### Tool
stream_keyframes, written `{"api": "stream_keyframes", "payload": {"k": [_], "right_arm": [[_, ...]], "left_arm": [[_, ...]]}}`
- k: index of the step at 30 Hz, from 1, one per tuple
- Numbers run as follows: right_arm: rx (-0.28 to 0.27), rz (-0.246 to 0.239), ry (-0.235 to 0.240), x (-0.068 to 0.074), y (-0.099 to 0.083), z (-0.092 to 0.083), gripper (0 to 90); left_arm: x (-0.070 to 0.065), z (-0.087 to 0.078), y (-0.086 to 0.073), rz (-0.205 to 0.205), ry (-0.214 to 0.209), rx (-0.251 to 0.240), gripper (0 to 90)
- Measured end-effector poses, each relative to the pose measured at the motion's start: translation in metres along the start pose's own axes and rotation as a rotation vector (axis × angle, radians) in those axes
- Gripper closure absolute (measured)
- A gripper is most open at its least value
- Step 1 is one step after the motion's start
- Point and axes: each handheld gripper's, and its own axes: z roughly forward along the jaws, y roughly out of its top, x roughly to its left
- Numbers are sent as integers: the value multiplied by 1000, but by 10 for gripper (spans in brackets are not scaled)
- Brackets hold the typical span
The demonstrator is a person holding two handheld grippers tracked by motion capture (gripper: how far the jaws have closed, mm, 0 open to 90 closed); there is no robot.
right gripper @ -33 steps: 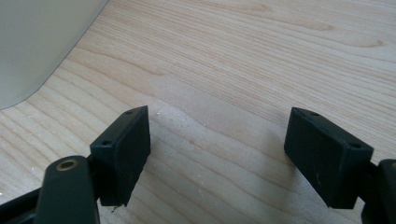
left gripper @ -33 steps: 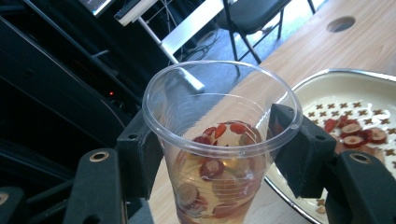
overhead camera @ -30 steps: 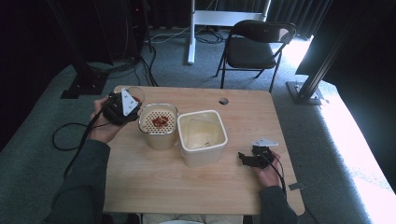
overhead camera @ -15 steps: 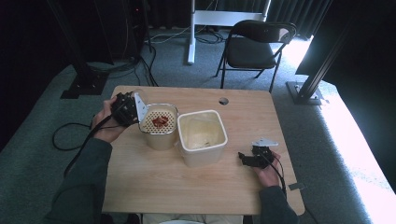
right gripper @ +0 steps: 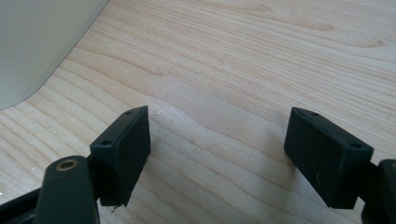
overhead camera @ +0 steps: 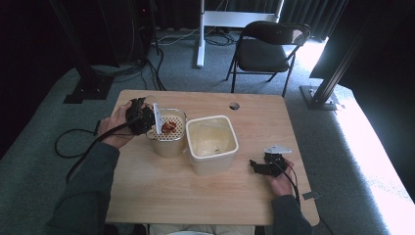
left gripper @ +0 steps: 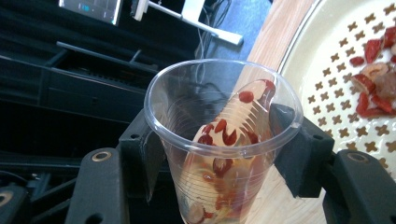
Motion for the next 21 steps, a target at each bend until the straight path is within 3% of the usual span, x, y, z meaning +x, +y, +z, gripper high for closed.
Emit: {"api": "stream_keyframes", "payload": {"k": [2,10,13,21], "right_arm": [[0,0,0,0,0,0,220],[0,0,0,0,0,0,220],[0,0,0,0,0,0,220],[0,0,0,0,0,0,220]], "left_arm": [[-4,0,3,52,13,9,399],[-16,1,11,188,42,34,404],[-18,0,11,224,55,41,408],[-22,-1,12,259,72,44,411]]}}
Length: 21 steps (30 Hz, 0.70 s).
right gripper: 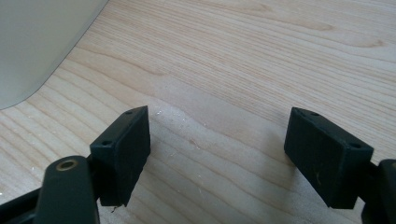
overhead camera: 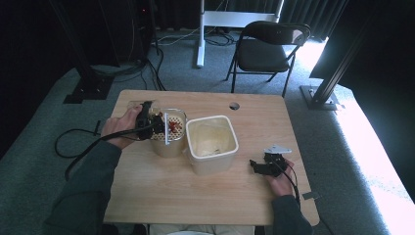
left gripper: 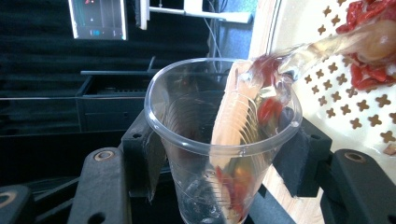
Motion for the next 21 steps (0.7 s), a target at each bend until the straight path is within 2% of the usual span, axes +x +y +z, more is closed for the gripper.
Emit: {"api": "stream_keyframes", "payload": {"k": [7,12,21], "right_arm": [[0,0,0,0,0,0,220],[0,-1,0,0,0,0,220],[0,0,0,0,0,0,220]], "left_arm": [[-4,-1,3,59,21,9,414],[-2,-3,6,60,19,-5,415],[0,-3,1,63,25,8,416]]}}
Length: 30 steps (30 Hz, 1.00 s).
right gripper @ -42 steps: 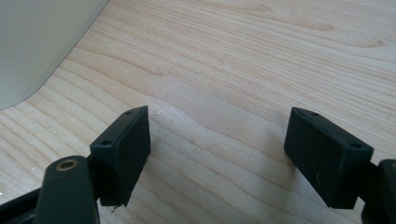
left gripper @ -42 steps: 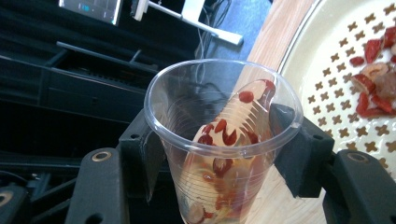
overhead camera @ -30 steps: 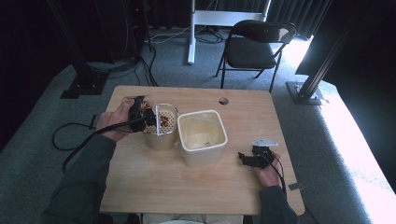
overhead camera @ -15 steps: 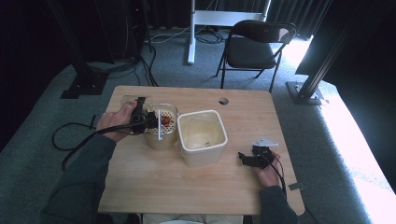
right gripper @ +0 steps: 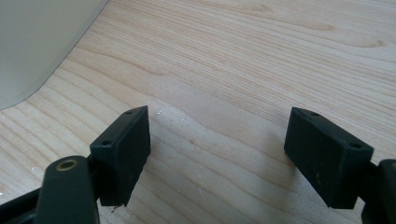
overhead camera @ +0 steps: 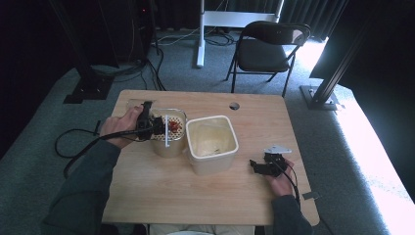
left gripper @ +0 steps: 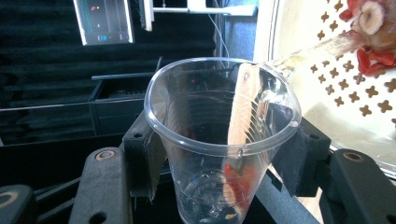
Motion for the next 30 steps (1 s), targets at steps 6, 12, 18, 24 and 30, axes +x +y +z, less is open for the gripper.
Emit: {"api": "stream_keyframes", "payload": {"k": [6,12,18,24,30], "right_arm": [[0,0,0,0,0,0,220],[0,-1,0,0,0,0,220],[0,-1,0,0,0,0,220],[0,-1,0,0,0,0,220],[0,-1,0,0,0,0,220]], "left_arm": [[-3,0,2,39,19,3,417],[-5,-1,6,108,41,14,418],[-11,0,6,200,71,35,420],[-14,0,6,251,88,44,421],[-15,0,6,249,89,44,421]]}}
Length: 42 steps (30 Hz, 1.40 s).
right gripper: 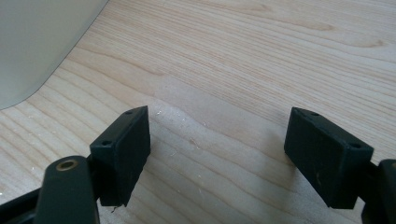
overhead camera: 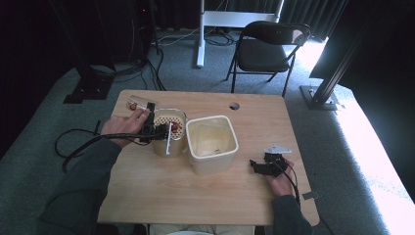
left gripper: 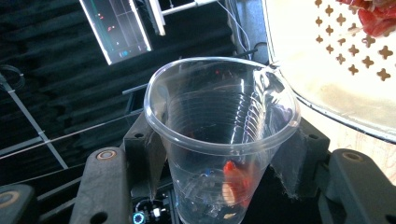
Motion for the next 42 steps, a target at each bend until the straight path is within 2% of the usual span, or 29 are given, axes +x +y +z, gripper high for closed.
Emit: {"api": "stream_keyframes", "payload": {"k": [7,10,12,16,18,21,23,25,27,28,30,32,34,36,38,39,41,42], "right_arm": [[0,0,0,0,0,0,220],[0,0,1,0,0,0,220],[0,-3,3,0,0,0,220],[0,-3,3,0,0,0,220],[0,-3,3,0,0,0,220],[0,-2,3,0,0,0,220],[0,-2,3,0,0,0,220],[0,-2,3,0,0,0,220],[0,-3,3,0,0,0,220],[1,-2,3,0,0,-1,220],[1,-2,4,0,-1,-1,220],[1,-2,4,0,-1,-1,220],[1,-2,4,0,-1,-1,220],[1,-2,4,0,-1,-1,220],[1,-3,4,0,-1,-1,220],[1,-3,4,0,-1,-1,220],[1,-2,4,0,-1,-1,220],[1,-3,4,0,-1,-1,220]], "left_arm": [[2,-2,0,-17,2,-10,421],[2,-3,-7,-20,1,-3,422],[3,-1,-13,-43,-10,13,422],[5,-3,-12,-74,-18,-17,425],[6,3,-15,-102,-26,8,424],[9,1,-17,-129,-34,-6,425],[10,0,-17,-136,-26,-2,424],[10,-4,-15,-136,-22,-38,426],[10,2,-18,-151,-40,-3,427],[10,3,-18,-153,-37,-2,427],[10,-2,-17,-164,-36,-37,428],[10,-1,-17,-160,-34,-19,429],[10,-5,-16,-167,-36,-57,431],[10,-2,-15,-150,-39,-13,431],[11,-7,-14,-171,-40,-68,432],[11,-7,-14,-171,-40,-68,434],[12,-2,-14,-169,-41,-24,433],[12,-4,-14,-174,-37,-39,433]]}}
